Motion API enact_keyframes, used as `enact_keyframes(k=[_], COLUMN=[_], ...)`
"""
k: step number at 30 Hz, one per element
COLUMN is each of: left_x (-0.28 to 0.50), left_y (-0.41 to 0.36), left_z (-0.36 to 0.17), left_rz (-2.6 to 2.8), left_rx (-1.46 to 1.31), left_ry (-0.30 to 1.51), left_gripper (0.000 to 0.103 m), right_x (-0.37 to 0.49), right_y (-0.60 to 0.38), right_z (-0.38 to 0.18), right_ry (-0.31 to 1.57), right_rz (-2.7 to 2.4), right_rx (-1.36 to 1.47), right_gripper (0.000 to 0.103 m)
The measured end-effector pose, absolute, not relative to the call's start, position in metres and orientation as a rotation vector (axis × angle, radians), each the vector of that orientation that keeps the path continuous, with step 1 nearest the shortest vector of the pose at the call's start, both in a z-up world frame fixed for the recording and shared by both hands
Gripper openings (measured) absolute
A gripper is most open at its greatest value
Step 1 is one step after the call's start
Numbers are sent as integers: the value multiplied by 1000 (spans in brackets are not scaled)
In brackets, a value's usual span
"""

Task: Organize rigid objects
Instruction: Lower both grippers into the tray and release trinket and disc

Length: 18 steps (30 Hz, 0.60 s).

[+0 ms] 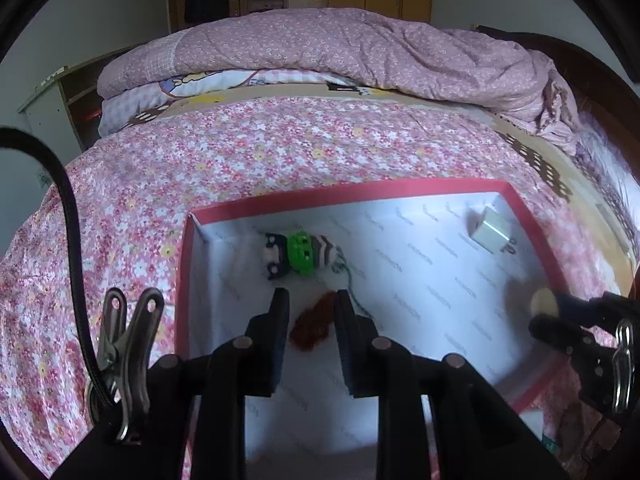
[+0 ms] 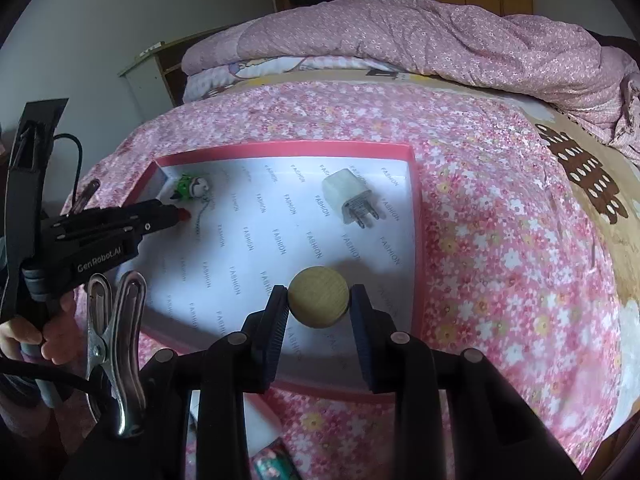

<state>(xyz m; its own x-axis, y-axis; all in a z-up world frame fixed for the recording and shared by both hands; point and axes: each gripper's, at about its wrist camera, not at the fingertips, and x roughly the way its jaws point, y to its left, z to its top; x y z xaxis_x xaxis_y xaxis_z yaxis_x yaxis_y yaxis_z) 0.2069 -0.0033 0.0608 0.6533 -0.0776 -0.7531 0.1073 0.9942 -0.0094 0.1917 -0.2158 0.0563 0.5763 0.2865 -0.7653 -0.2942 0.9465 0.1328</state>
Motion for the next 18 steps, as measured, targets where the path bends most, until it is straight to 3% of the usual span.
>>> enact_keyframes(k=[2,7,12,18], left_x=[208,201,190,173], left_y=[-3,-6,-10,-11], left_z=[61,67,72,77], left_rz=[-122,-153,-141,-148], left_rx=[28,31,54,46], left_ry=[856,838,836,840], left_gripper=[27,52,58,59], right_x=[194,193,186,166], right_y=[-216,-218,-221,-226], right_z=[54,52,59,70], right_ry=[899,900,861,842], right_rz=[338,332,320,337], right_rx=[-6,-4,-4,-2], right_gripper=[32,32,43,44])
